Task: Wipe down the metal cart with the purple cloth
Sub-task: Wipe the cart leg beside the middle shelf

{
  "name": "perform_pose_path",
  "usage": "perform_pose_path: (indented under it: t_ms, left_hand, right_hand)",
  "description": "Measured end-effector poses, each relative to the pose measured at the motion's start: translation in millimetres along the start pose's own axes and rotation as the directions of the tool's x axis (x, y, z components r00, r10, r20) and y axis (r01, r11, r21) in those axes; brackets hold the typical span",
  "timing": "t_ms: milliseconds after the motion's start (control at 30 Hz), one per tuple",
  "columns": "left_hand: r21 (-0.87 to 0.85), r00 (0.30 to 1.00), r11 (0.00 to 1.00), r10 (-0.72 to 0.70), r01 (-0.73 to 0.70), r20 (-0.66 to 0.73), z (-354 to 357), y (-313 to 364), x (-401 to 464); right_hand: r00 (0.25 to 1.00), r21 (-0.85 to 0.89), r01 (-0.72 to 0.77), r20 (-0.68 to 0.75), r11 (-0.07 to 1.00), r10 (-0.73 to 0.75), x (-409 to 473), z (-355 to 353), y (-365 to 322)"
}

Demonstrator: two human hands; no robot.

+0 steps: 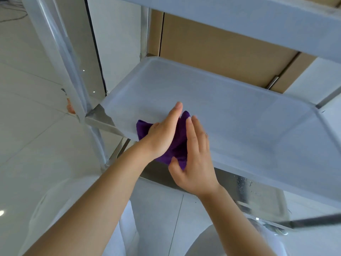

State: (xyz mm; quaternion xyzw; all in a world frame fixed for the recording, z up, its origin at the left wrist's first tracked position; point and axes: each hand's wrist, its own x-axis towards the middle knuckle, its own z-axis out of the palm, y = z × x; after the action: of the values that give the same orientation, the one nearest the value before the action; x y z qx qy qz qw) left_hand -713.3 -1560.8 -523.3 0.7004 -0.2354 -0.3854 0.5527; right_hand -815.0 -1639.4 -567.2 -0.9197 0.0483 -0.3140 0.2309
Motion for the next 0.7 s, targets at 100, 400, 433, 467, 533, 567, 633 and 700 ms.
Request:
perform_pose_path:
  t_ms: [100, 400, 433, 467, 533, 567, 633, 700]
  left_hand:
    - [-0.156, 0.984, 0.985, -0.051, 0.077, 0.168, 13, 16, -1]
    - [0.354, 0.928, 0.897, 0.338, -0.266, -0.158, 78, 27, 11]
    - [0.427, 0.908, 0.857, 0.387, -0.290, -0.159, 88, 22, 13]
    - [0.485, 0.897, 0.819, 0.419, -0.306, -0.142, 98, 18, 16]
    - [0.552, 0.875, 0.756, 0.475, -0.352, -0.091, 115, 15, 18]
    - [0.559, 0.870, 0.740, 0.489, -0.374, -0.066, 122, 16, 19]
    - [0.554, 0.861, 0.722, 0.508, -0.415, -0.016, 132, 20, 19]
    - [0.565, 0.850, 0.692, 0.526, -0.449, 0.033, 141, 24, 21]
  right_hand:
    - [0.999, -0.303, -0.036, -0.008, 0.952, 0.035, -2, -6, 13]
    - [0.988, -0.609, -0.151, -0.123, 0.779, 0.094, -39, -48, 58]
    - [0.988, -0.627, -0.149, -0.131, 0.765, 0.086, -44, -53, 61]
    - [0.988, -0.647, -0.147, -0.133, 0.748, 0.079, -49, -60, 65]
    - [0.988, -0.673, -0.141, -0.137, 0.727, 0.065, -59, -75, 75]
    - [0.988, -0.677, -0.144, -0.138, 0.722, 0.068, -64, -85, 79]
    - [0.987, -0.682, -0.161, -0.130, 0.713, 0.099, -75, -104, 90]
    - [0.980, -0.691, -0.199, -0.129, 0.695, 0.151, -89, -124, 101]
